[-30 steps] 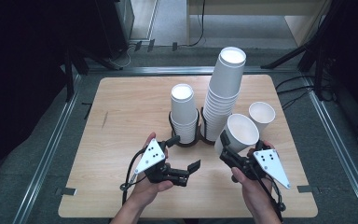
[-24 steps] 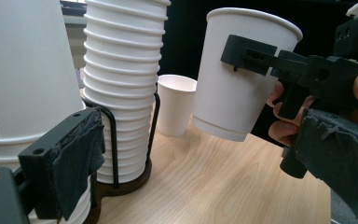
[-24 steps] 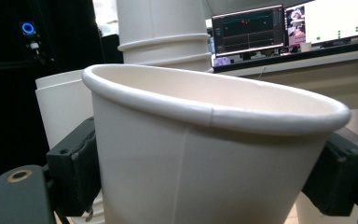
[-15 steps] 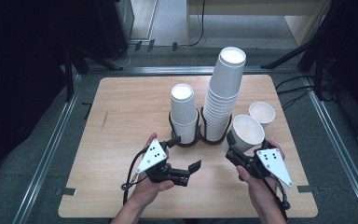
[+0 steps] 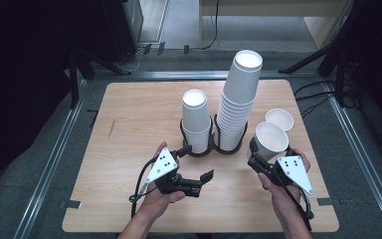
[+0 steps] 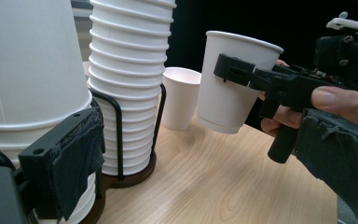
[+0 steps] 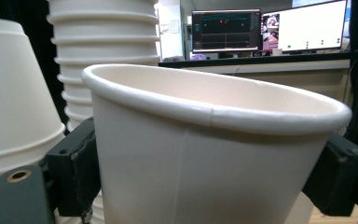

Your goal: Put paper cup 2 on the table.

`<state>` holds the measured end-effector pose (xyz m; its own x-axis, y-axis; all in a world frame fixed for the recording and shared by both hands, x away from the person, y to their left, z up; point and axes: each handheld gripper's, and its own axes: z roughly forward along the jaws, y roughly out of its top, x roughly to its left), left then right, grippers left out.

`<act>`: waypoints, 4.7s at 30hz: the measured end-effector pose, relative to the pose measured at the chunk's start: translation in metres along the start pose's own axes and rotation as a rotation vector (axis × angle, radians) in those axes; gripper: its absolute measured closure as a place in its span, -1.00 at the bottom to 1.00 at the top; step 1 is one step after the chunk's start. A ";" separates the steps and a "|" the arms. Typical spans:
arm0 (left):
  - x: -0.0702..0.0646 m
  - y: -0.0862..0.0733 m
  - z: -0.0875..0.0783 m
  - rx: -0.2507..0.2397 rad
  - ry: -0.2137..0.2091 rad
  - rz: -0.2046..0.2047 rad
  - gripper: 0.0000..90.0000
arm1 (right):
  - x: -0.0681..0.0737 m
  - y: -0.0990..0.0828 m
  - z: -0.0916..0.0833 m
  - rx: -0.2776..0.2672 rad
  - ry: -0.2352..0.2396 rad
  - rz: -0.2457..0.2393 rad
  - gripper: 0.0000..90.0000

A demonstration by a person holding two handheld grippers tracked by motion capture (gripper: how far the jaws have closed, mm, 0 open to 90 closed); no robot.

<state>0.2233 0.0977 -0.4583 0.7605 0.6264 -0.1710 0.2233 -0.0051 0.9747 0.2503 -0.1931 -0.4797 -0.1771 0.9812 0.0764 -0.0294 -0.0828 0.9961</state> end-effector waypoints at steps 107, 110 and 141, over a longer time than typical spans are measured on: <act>0.015 -0.004 -0.013 0.021 0.087 -0.031 -0.96 | -0.033 -0.052 -0.002 0.275 0.078 -0.183 -1.00; 0.019 -0.010 -0.019 0.026 0.112 -0.034 -0.96 | -0.037 -0.052 -0.007 0.282 0.084 -0.194 -1.00; 0.071 -0.067 -0.114 0.072 0.448 -0.121 -0.96 | -0.077 -0.051 -0.043 0.290 0.055 -0.208 -1.00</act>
<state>0.1926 0.2311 -0.5193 0.3918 0.9006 -0.1881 0.3477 0.0443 0.9366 0.2232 -0.2715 -0.5386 -0.2495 0.9605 -0.1235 0.2083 0.1778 0.9618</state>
